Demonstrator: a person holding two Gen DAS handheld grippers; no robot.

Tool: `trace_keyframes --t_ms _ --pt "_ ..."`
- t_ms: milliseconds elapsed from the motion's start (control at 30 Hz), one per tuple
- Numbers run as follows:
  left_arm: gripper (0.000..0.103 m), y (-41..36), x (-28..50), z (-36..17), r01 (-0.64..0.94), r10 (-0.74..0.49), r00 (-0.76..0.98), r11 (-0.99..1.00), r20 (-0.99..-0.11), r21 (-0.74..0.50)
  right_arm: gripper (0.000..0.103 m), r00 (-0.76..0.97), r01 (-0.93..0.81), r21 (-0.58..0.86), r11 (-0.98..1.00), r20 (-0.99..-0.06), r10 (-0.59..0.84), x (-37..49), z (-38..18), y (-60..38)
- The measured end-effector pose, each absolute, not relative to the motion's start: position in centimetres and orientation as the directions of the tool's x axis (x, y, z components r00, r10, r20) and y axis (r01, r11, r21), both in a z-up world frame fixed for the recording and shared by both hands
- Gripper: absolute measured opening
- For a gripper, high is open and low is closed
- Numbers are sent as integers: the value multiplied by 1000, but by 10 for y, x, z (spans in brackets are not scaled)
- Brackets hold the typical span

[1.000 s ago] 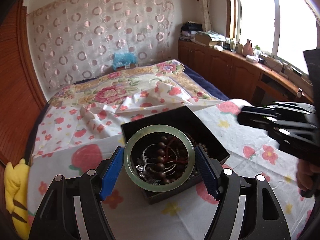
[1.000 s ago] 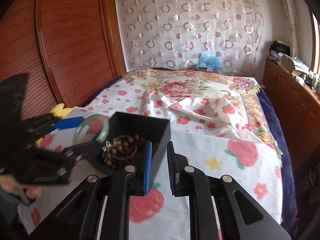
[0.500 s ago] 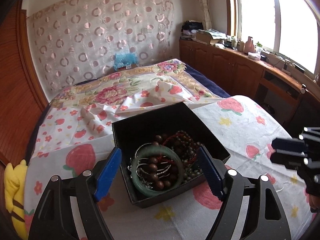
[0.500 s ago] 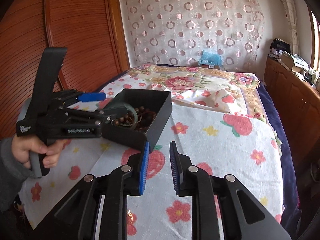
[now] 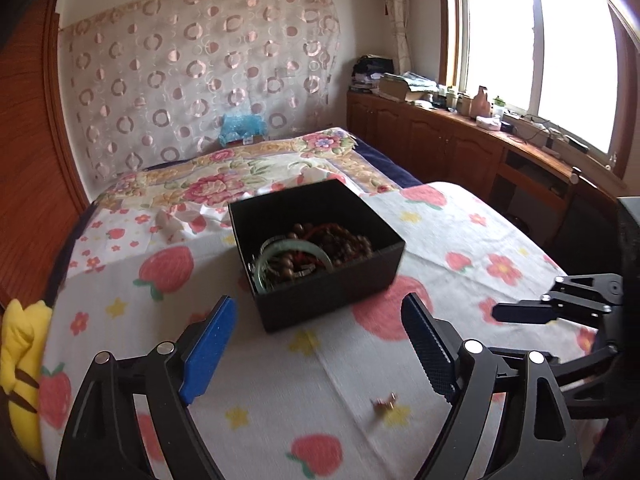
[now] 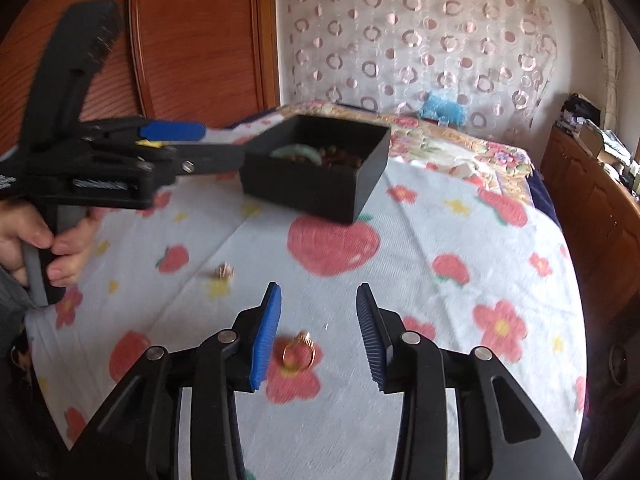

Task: Organize jewelry
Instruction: 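Grasp the small gold charm with the left tool while the right tool grasps the gold ring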

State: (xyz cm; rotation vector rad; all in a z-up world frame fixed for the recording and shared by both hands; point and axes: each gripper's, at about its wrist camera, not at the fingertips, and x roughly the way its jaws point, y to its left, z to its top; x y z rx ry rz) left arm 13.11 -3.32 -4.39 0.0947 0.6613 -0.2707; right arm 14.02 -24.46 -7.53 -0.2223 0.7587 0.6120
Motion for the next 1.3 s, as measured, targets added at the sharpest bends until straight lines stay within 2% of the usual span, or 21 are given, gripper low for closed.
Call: trace_keyframes --t_ms 333,733,767,833,933,1067,1100,1133,1200,1233,1300 --pt "81 -35 128 -86 329 -212 649 944 -730 19 42 493 -623 -1 782 -777 392 138 -97 -231" --pt "79 -46 118 -95 385 -262 601 923 -755 -14 37 494 -623 1 782 -775 395 136 -96 -235" --pt "77 -47 118 -96 388 -263 600 922 -755 -13 37 494 -623 0 782 -774 395 137 -96 -236" --pt "64 -49 118 -97 396 -267 589 918 -763 -16 37 494 -623 2 782 -774 396 137 -97 -237" --pt "52 -53 118 -99 404 -266 576 915 -773 -14 37 493 -623 3 782 -774 396 136 -97 -237" --pt "28 -54 118 -99 407 -269 579 913 -769 -13 37 495 -623 0 782 -774 394 137 -97 -237" --pt "16 -54 118 -99 409 -273 578 912 -769 -17 37 494 -623 1 782 -775 395 136 -97 -236" --pt "11 -53 118 -99 414 -280 575 910 -769 -22 37 494 -623 1 782 -774 395 136 -97 -236" --pt "10 -53 116 -97 419 -291 577 908 -763 -30 37 495 -623 -1 782 -774 394 137 -97 -237" --pt "6 -52 115 -95 418 -294 583 908 -757 -31 36 494 -624 1 781 -774 395 137 -97 -237" --pt "6 -50 113 -92 411 -292 594 911 -749 -29 26 496 -619 2 785 -774 394 137 -97 -237"
